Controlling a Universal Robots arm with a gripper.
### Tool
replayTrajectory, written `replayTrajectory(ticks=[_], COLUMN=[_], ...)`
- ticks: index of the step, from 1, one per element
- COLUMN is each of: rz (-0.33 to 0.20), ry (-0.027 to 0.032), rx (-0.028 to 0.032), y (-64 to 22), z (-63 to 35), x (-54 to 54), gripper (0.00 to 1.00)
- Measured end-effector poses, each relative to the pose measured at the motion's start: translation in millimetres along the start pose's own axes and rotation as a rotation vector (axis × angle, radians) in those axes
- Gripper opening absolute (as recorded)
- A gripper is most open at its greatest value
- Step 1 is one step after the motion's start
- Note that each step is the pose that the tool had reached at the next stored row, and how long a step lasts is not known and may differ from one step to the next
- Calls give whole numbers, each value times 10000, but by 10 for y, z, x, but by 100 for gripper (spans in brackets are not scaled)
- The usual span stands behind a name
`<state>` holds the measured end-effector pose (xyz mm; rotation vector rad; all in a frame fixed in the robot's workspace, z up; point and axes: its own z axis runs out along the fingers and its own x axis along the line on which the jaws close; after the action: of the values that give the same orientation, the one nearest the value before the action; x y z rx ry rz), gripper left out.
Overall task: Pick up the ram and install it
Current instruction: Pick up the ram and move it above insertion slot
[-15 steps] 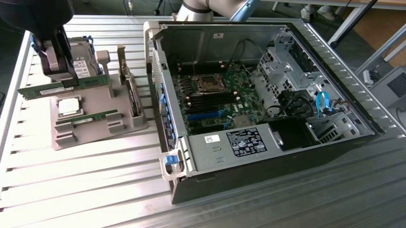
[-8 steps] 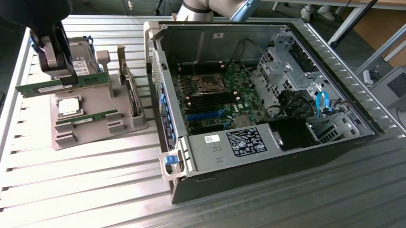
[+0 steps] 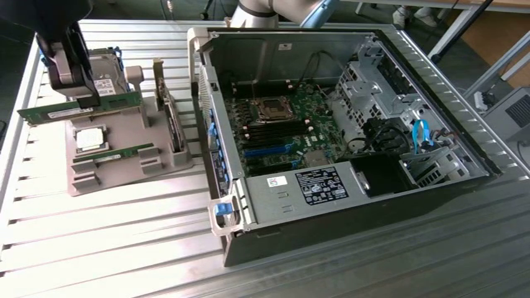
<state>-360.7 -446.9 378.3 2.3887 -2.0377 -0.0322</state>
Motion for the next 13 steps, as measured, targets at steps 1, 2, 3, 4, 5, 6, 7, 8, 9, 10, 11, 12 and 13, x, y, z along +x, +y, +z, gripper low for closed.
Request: replayTrajectory(ticks=[1,2,3,4,5,6,7,8,9,10,11,12,13], rz=[0,0,0,0,0,0,0,0,0,0,0,0,0], ry=[1,0,1,0,0,0,1,1,1,0,1,1,0], rx=[-1,-1,-1,-1,-1,-1,-1,0,-1,-1,-1,-1,0], y=[0,0,0,1,1,1,1,1,1,1,1,1,1], z=[-8,-15,-26,-32,-40,-47,-54,-58,-68,-73,-83,-91,-101], x=[0,0,0,0,-1,-1,-1,-1,-1,-1,-1,-1,-2], gripper=[11,11,11,11,11,11,11,11,11,11,11,11,11])
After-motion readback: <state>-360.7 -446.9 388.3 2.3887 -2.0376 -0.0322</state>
